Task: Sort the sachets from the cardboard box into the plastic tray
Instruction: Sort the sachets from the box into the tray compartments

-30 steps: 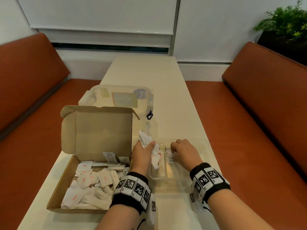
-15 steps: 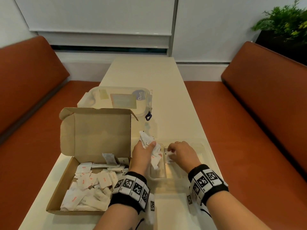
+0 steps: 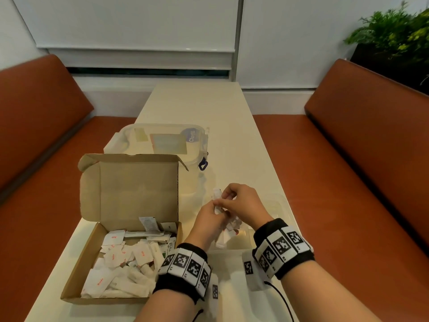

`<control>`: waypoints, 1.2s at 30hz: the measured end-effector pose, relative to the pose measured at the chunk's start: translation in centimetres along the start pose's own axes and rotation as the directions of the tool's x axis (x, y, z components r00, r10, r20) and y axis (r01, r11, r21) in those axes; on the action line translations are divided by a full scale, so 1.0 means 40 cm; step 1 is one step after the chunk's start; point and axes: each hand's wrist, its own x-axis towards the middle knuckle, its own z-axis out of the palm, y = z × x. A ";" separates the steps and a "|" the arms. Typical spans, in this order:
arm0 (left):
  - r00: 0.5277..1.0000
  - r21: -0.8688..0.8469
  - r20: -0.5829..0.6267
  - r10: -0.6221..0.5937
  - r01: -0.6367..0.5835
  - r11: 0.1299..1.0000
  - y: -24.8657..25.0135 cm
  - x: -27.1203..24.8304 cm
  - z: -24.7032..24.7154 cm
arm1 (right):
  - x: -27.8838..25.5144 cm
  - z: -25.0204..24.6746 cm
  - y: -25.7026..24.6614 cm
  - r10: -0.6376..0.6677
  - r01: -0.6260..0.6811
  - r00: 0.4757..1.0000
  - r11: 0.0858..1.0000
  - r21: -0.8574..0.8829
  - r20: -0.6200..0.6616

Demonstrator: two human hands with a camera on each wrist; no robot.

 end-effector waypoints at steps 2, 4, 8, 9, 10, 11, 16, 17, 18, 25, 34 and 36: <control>1.000 -0.041 0.022 0.011 -0.010 0.999 0.000 -0.006 0.001 | 0.000 0.000 0.004 0.022 -0.021 1.000 0.998 0.063 -0.007; 0.998 -0.135 0.054 0.030 -0.023 0.991 0.001 -0.011 0.005 | 0.000 -0.003 0.008 0.043 -0.038 0.999 0.990 0.138 -0.033; 1.000 -0.272 0.022 -0.003 0.009 0.962 -0.005 -0.008 0.009 | -0.001 -0.015 0.025 0.066 -0.035 0.993 0.953 0.301 -0.095; 1.000 -0.302 0.015 -0.022 0.025 0.953 -0.005 -0.006 0.009 | -0.001 -0.019 0.031 0.083 -0.040 0.990 0.936 0.349 -0.110; 0.999 -0.325 0.007 -0.038 0.038 0.945 -0.004 -0.003 0.009 | 0.001 -0.024 0.036 0.102 -0.046 0.987 0.921 0.388 -0.125; 0.999 -0.337 -0.002 -0.048 0.045 0.941 -0.003 0.000 0.009 | 0.002 -0.029 0.041 0.120 -0.053 0.983 0.906 0.419 -0.136; 0.997 -0.396 -0.037 -0.072 0.051 0.917 -0.001 0.010 0.010 | 0.006 -0.042 0.060 0.185 -0.072 0.973 0.816 0.573 -0.141; 0.996 -0.398 -0.046 -0.076 0.051 0.916 -0.002 0.012 0.010 | 0.007 -0.043 0.063 0.202 -0.077 0.969 0.792 0.606 -0.141; 0.994 -0.394 -0.063 -0.084 0.052 0.918 -0.004 0.014 0.009 | 0.007 -0.044 0.067 0.224 -0.083 0.964 0.763 0.641 -0.141; 0.978 -0.307 -0.189 -0.091 0.029 0.951 -0.012 0.036 0.004 | -0.002 -0.067 0.105 0.267 -0.065 0.962 0.422 0.904 -0.056; 0.979 -0.295 -0.196 -0.057 -0.004 0.955 -0.004 0.047 0.026 | -0.010 -0.061 0.148 0.283 -0.103 0.959 0.387 0.916 -0.012; 0.981 -0.293 -0.189 -0.046 -0.012 0.956 -0.002 0.049 0.032 | -0.015 -0.056 0.152 0.228 -0.117 0.974 0.464 0.878 0.010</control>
